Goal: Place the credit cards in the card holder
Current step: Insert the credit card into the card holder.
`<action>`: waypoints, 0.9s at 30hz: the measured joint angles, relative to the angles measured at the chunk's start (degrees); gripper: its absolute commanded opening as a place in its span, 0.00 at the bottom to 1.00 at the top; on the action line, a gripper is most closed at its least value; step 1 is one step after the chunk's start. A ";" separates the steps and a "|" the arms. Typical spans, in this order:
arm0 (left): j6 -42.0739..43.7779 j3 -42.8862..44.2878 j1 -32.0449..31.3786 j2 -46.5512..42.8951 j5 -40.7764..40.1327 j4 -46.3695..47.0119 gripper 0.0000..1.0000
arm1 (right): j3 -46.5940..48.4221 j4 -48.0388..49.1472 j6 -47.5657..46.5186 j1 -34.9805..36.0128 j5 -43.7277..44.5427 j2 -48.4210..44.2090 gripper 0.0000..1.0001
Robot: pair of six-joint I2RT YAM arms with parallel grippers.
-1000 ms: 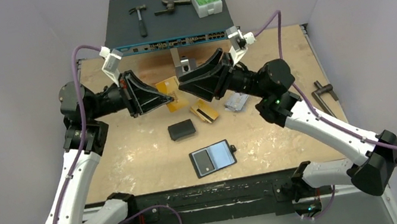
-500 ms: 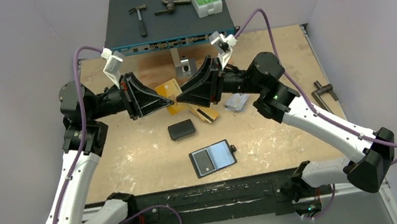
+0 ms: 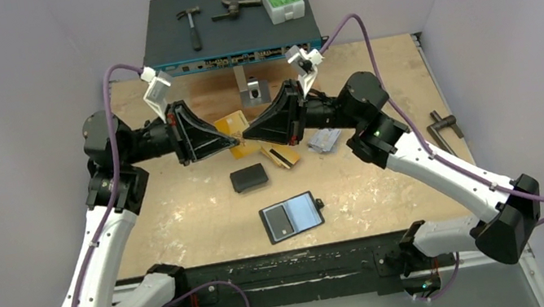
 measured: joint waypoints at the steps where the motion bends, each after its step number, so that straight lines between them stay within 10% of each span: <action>1: 0.24 0.02 -0.11 0.00 -0.02 -0.31 0.00 | 0.00 0.20 0.15 0.00 -0.20 0.13 0.10; 9: 3.04 0.52 -0.66 0.17 0.00 -4.07 0.00 | -0.70 1.75 1.57 -0.09 -1.62 1.14 0.00; 12: 4.33 0.57 -0.66 0.28 -0.20 -5.81 0.51 | -1.64 1.92 1.60 -0.28 -1.44 0.90 0.00; 14: 6.45 1.49 -0.72 0.61 -0.98 -8.96 0.65 | -2.58 0.52 1.09 -0.52 -0.55 0.13 0.00; 27: 57.59 7.21 -4.28 14.91 -24.09 -52.52 0.72 | -28.37 -19.82 -1.99 -2.62 19.61 -4.11 0.00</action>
